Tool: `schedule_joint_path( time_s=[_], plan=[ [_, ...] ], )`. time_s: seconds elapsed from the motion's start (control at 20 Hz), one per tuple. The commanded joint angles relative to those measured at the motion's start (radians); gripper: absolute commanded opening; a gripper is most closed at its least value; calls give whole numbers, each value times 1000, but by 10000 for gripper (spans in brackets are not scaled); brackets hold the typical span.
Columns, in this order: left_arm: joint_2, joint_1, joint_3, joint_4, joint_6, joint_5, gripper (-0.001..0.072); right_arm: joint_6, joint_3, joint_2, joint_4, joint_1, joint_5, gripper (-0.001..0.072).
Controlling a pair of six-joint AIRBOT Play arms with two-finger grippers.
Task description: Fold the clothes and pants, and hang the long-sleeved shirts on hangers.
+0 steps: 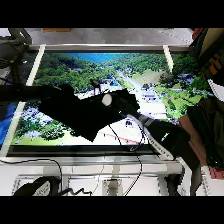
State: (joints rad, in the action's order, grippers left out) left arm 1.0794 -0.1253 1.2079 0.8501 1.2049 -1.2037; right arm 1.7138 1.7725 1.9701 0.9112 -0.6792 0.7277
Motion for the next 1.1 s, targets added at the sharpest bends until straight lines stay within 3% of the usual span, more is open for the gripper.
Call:
schedule_joint_path(
  time_s=[0.0, 0.2, 0.4, 0.45, 0.55, 0.6, 0.65, 0.8, 0.85, 0.95, 1.05],
  plan=[
    [130, 133, 0, -75, 0, 172, 10, 6, 14, -53, 161, 153, 208, 21],
    [329, 417, 3, -303, 0, 473, 10, 5, 14, -145, 345, 362, 426, 21],
    [485, 673, 3, -489, 0, 751, 21, -5, 14, -217, 390, 516, 497, 21],
    [505, 716, 3, -533, 0, 819, 132, -6, 14, -230, 399, 544, 493, 21],
    [512, 747, 3, -548, 0, 885, 592, -26, 14, -246, 418, 596, 488, 21],
    [508, 740, 3, -543, -1, 890, 645, -55, 14, -246, 423, 624, 492, 21],
    [501, 725, 2, -536, -1, 883, 645, -91, 12, -245, 423, 652, 499, 20],
    [461, 634, 2, -478, -53, 805, 644, -238, -20, -245, 404, 735, 512, 20],
    [444, 596, 2, -449, -71, 773, 643, -339, -45, -245, 342, 758, 517, 20],
    [412, 519, 2, -399, -71, 706, 643, -636, -116, -245, 76, 789, 591, 19],
    [385, 446, 2, -354, -71, 634, 642, -816, -194, -244, -148, 788, 661, 21]
  ],
)
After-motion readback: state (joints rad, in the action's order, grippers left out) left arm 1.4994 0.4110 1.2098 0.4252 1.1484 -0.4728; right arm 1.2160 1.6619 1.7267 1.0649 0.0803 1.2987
